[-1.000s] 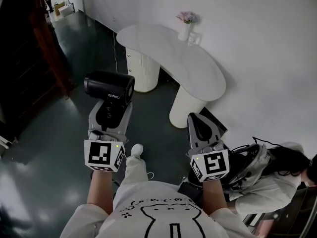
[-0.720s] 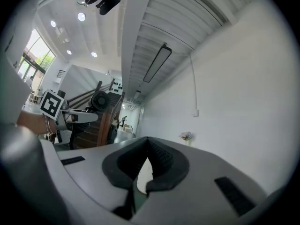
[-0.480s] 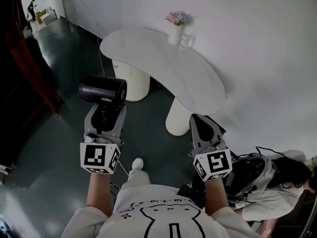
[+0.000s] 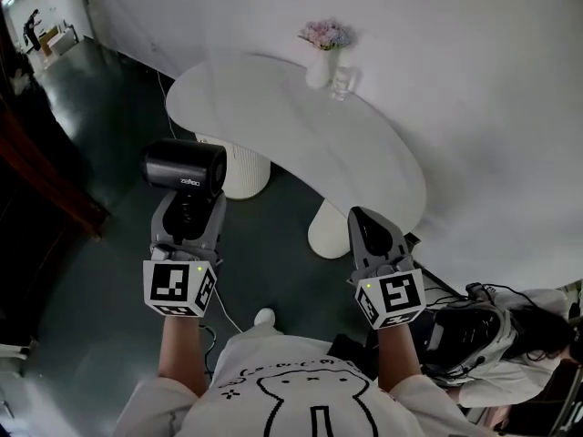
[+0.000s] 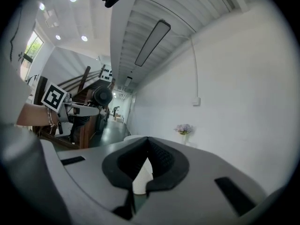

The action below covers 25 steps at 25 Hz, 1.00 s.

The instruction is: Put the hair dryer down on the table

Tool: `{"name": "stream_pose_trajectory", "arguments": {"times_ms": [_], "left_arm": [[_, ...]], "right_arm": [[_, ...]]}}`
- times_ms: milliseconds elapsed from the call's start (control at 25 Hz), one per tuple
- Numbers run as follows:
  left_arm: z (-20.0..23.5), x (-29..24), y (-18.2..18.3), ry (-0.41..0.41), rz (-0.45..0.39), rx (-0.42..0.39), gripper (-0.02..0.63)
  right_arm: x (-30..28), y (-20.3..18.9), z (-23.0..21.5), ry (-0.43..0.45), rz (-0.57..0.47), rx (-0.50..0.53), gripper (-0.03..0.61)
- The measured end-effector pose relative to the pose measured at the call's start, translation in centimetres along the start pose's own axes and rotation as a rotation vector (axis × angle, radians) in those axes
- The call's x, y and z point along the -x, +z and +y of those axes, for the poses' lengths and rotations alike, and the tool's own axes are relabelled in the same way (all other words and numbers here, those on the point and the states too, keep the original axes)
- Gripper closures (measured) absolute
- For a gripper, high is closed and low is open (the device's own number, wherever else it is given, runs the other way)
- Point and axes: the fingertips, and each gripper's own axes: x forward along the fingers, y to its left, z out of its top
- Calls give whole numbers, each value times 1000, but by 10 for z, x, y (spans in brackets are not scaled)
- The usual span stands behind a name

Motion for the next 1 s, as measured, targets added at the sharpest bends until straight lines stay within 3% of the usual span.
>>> {"name": "stream_pose_trajectory", "arguments": {"times_ms": [240,1000], "left_arm": [[36,-39,-5,10,-10,16,365],[84,-130,-48,30,21,35,365]], "right_arm": [[-45,2,-5,-13,3,-6,578],[-163,-22,-46,-3,-13,-57,578]]}}
